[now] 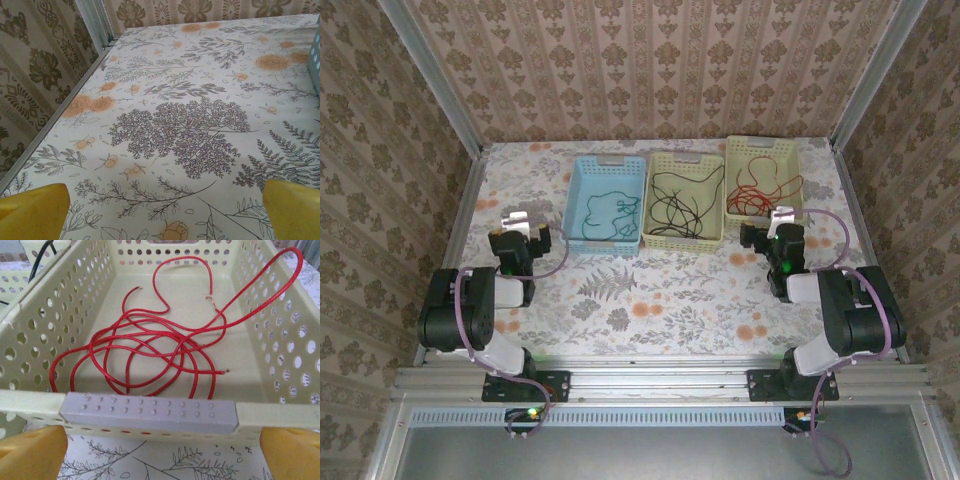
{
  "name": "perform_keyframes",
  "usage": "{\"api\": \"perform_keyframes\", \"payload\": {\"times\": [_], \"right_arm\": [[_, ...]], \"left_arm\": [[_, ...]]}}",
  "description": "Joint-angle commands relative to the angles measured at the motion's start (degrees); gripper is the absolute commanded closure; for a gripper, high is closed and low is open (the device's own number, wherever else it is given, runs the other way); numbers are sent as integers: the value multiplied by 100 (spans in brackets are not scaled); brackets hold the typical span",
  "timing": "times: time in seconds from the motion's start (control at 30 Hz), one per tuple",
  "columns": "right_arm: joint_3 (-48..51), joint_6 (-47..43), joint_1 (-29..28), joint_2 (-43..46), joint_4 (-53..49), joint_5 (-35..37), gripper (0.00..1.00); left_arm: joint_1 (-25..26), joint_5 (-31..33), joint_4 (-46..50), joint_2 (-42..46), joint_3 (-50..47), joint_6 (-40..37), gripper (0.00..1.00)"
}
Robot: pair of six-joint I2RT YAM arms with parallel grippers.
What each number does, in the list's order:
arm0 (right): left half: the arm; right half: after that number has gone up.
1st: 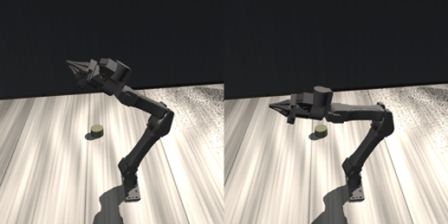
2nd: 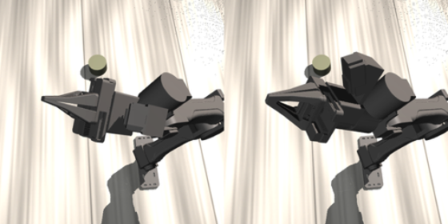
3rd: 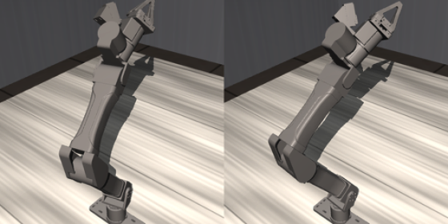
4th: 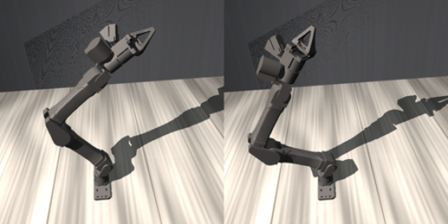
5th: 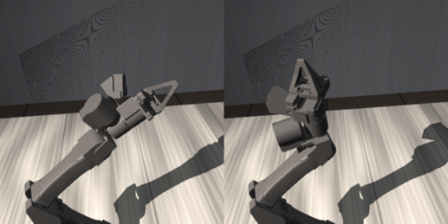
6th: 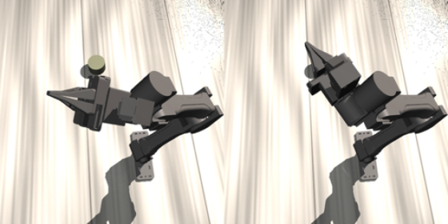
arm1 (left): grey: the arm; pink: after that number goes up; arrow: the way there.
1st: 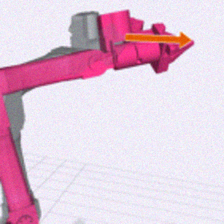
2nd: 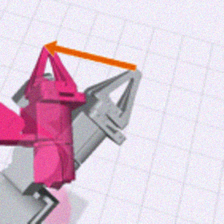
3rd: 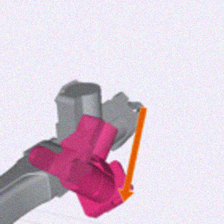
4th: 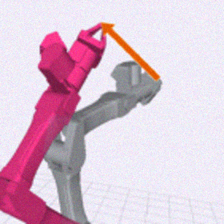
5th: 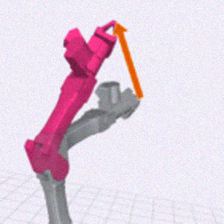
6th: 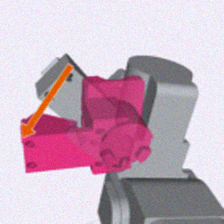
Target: Untangle the cables
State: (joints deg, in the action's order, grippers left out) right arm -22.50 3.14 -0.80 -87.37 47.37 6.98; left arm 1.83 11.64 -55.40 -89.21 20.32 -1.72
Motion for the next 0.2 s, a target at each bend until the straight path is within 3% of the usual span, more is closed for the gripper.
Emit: {"api": "perform_keyframes", "payload": {"times": [0.0,0.17], "right_arm": [[-167,-59,-17,-65,26,-83,0],[-113,-102,-13,-17,98,-223,0]], "left_arm": [[-27,-150,-224,-8,-36,65,0],[-31,-144,-228,-14,-36,55,0]]}}
